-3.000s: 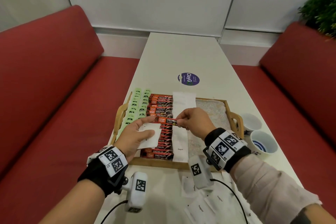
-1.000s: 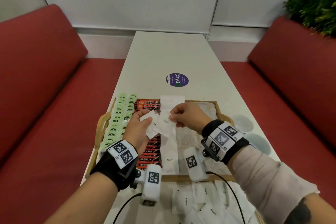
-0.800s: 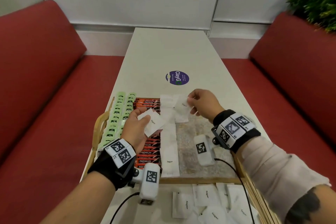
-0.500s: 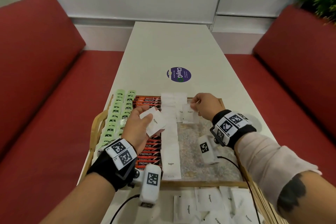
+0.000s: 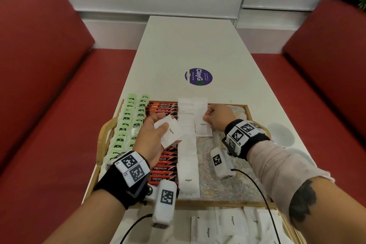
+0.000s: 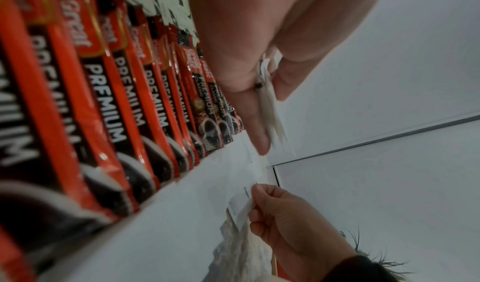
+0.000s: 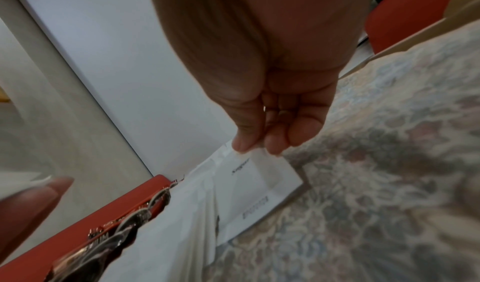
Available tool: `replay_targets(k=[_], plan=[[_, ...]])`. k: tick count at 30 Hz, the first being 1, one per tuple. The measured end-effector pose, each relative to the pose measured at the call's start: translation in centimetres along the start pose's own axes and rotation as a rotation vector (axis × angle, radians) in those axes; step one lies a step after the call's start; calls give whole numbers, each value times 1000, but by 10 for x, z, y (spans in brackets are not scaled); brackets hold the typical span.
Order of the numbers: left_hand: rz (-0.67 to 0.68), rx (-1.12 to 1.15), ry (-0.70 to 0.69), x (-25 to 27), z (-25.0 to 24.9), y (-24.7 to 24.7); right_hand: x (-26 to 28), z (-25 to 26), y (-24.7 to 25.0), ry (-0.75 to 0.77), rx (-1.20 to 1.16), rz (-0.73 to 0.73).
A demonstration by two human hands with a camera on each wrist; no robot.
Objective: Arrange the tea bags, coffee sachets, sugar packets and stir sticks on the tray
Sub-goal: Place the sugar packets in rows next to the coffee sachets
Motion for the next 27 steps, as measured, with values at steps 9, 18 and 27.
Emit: replay_targets(k=[9, 18, 27], plan=[[15, 10, -1, -1, 4, -2, -8, -2, -4, 7, -15, 5], [-34, -68, -56, -3, 0, -2, 4, 8, 10, 84, 62, -108], [-122, -134, -137, -1, -3, -7, 61, 56, 2, 227, -74, 330]])
Point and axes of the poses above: each hand's wrist, its own x-axis away from the middle knuckle, its own y-axis out of the back of the hand, z = x × y, the point moved 5 cm from there along -x, towards the middle knuckle, and after that the axes turned 2 degrees about -y, right-handed, at the moved point
